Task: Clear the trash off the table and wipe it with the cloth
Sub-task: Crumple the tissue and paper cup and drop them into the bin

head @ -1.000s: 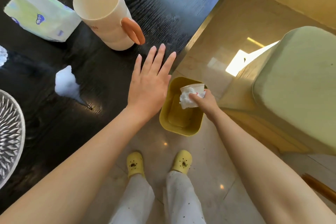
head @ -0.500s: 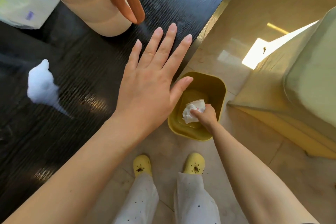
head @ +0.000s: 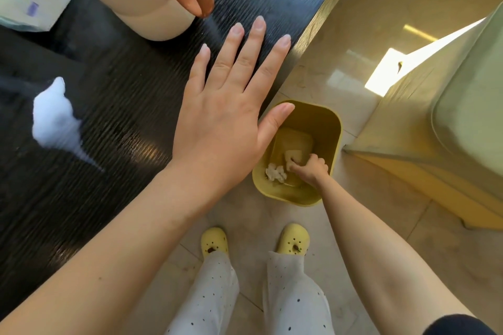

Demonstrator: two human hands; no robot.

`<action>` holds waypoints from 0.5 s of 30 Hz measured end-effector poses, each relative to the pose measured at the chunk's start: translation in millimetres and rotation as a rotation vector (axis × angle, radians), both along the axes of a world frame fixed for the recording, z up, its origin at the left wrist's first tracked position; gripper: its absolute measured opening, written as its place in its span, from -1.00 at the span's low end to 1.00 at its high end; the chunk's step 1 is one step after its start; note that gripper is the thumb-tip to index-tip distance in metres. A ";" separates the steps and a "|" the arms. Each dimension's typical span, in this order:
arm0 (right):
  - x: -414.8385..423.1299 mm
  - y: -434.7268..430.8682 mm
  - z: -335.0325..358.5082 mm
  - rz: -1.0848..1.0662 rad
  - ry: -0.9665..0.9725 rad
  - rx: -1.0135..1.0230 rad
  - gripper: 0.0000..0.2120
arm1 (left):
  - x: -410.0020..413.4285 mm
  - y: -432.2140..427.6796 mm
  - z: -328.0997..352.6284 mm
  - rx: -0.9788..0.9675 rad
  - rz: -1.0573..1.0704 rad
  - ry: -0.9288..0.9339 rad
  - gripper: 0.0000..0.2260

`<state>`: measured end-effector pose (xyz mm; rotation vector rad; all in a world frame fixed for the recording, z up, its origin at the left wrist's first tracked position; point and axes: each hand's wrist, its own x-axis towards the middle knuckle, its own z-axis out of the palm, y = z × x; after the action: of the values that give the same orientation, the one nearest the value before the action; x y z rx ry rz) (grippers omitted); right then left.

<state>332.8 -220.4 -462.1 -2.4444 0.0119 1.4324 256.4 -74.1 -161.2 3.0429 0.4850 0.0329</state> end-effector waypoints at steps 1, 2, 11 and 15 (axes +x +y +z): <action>0.7 -0.6 2.3 0.019 0.005 -0.009 -0.21 | 0.0 0.1 0.1 0.000 -0.001 0.001 -0.44; 1.1 -1.1 5.3 0.031 0.012 -0.016 -0.22 | -0.3 0.2 0.2 0.000 -0.001 0.003 -0.44; 12.0 0.4 68.1 0.179 0.052 -0.021 -0.21 | 0.3 1.3 5.1 -0.011 0.005 0.062 -0.43; 24.6 3.7 113.2 0.225 0.063 -0.014 -0.22 | 2.1 1.9 10.5 -0.037 -0.007 0.167 -0.41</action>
<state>357.5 -216.7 -349.0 -2.4750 -0.2474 1.6056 258.5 -72.2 -150.7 3.0247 0.4788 -0.2294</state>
